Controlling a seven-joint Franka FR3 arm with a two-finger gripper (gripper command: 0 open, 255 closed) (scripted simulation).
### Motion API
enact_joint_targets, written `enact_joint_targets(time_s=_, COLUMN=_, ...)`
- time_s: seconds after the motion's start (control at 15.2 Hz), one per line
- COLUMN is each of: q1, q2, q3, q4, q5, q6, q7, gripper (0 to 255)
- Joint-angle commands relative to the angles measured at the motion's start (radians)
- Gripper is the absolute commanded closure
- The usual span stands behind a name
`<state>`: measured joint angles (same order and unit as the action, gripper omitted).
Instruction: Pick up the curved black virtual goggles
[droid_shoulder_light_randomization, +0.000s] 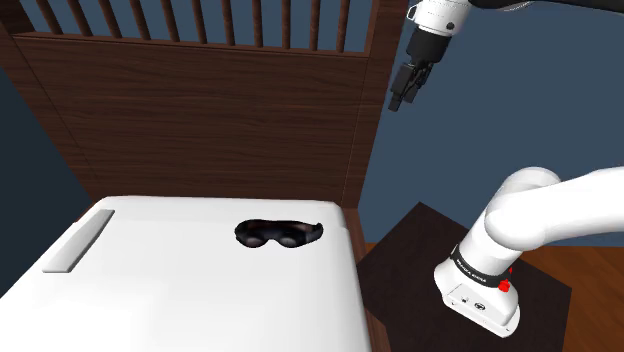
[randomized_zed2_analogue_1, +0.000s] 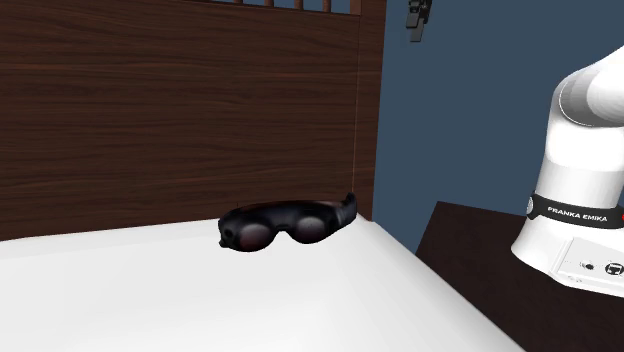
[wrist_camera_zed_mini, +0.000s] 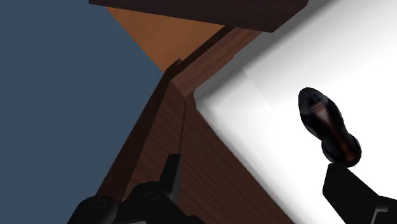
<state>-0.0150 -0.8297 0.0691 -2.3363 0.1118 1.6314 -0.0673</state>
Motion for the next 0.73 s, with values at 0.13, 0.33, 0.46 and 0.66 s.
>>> enact_joint_targets(time_s=0.13, q1=0.017, q2=0.038, q3=0.034, q4=-0.015, q5=0.006, q6=0.049, q7=0.002, gripper=0)
enact_joint_targets(time_s=0.33, q1=0.040, q2=0.102, q3=0.086, q4=-0.031, q5=0.012, q6=0.121, q7=0.008, gripper=0)
enact_joint_targets(time_s=0.46, q1=0.054, q2=0.149, q3=0.121, q4=-0.037, q5=0.013, q6=0.169, q7=0.012, gripper=0)
enact_joint_targets(time_s=0.66, q1=0.072, q2=0.226, q3=0.173, q4=-0.040, q5=0.009, q6=0.240, q7=0.022, gripper=0)
